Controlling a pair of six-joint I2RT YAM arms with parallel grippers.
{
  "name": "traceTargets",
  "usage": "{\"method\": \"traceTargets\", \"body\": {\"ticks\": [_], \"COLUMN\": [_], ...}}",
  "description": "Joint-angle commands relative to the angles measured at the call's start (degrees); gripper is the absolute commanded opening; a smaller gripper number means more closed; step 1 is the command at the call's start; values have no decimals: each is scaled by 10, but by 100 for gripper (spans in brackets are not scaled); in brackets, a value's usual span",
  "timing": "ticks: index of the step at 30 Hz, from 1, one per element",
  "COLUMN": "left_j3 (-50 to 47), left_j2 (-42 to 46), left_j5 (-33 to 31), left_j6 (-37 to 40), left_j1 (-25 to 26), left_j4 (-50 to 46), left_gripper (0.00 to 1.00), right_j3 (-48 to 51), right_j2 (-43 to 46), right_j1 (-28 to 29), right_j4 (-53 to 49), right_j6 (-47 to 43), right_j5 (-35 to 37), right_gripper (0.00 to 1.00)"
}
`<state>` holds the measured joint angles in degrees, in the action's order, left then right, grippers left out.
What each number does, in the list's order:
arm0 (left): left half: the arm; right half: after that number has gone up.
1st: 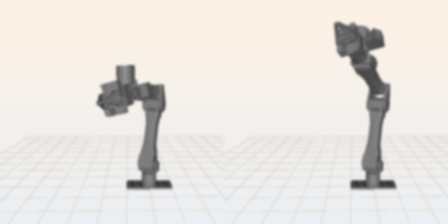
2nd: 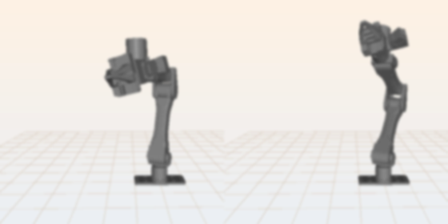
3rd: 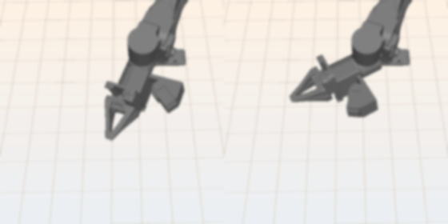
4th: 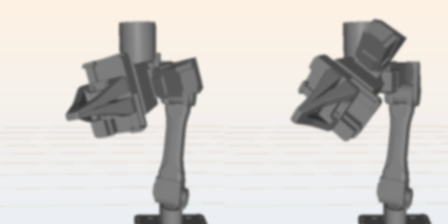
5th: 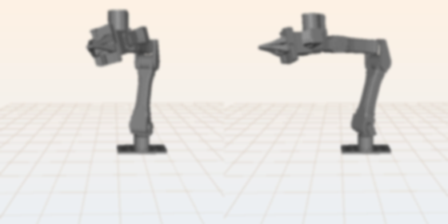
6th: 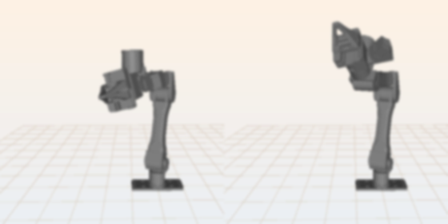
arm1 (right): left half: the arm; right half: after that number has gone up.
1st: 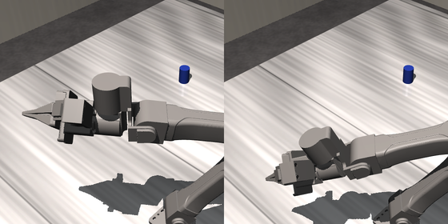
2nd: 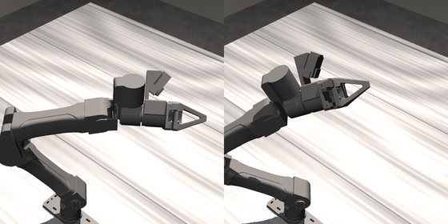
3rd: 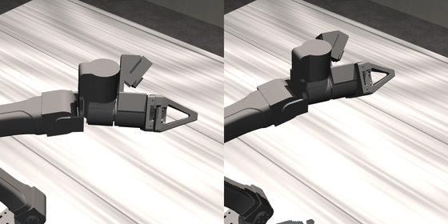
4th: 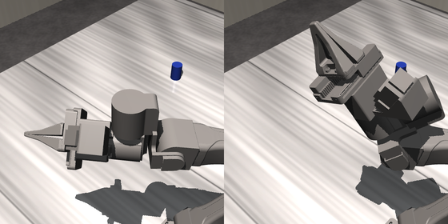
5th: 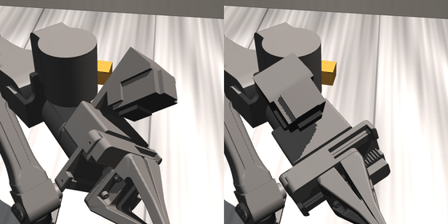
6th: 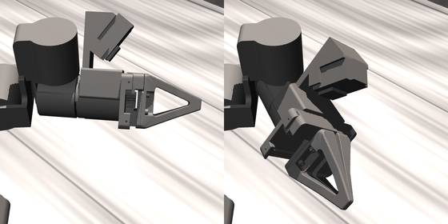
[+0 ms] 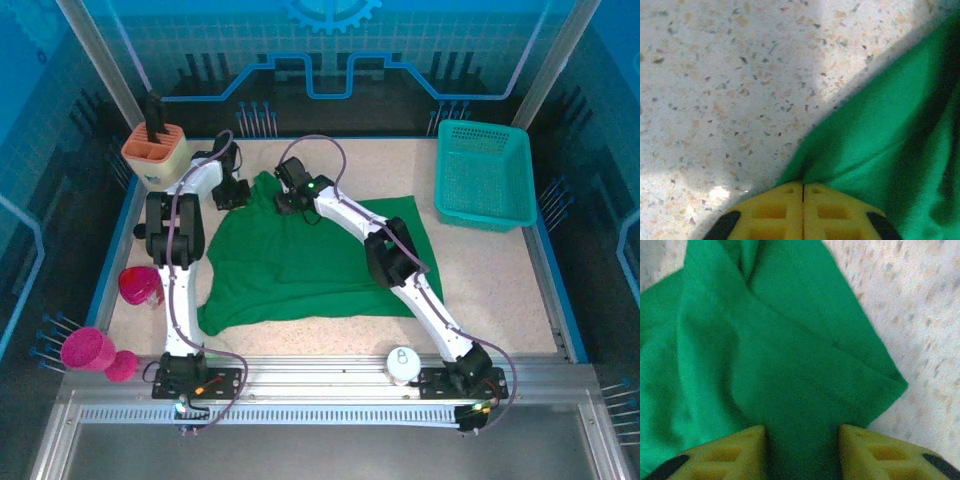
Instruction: Fold the inside-out t-shirt
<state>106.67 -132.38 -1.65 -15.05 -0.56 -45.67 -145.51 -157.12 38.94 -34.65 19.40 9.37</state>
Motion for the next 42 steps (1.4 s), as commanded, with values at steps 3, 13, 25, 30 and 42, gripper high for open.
{"method": "traceTargets", "body": {"ticks": [3,13,25,30,42], "left_j3": [-59,-90,-90,-48,93], "left_j2": [17,33,63,72,-37], "left_j5": [-23,-32,45,76,77], "left_j6": [-5,-23,-8,10,9], "left_j1": [-17,-39,-46,-44,-25], "left_j4": [4,23,53,75,30], "left_gripper": [0,0,37,49,50], "right_j3": [-28,65,132,82,23], "right_j2": [-12,2,66,27,-52], "right_j1": [-17,-112,-108,-94,-62], "right_j4": [-32,61,193,177,168], "right_j6": [25,231,121,153,227], "right_j5": [86,-129,-228,-197,-167], "right_gripper": [0,14,41,44,44]}}
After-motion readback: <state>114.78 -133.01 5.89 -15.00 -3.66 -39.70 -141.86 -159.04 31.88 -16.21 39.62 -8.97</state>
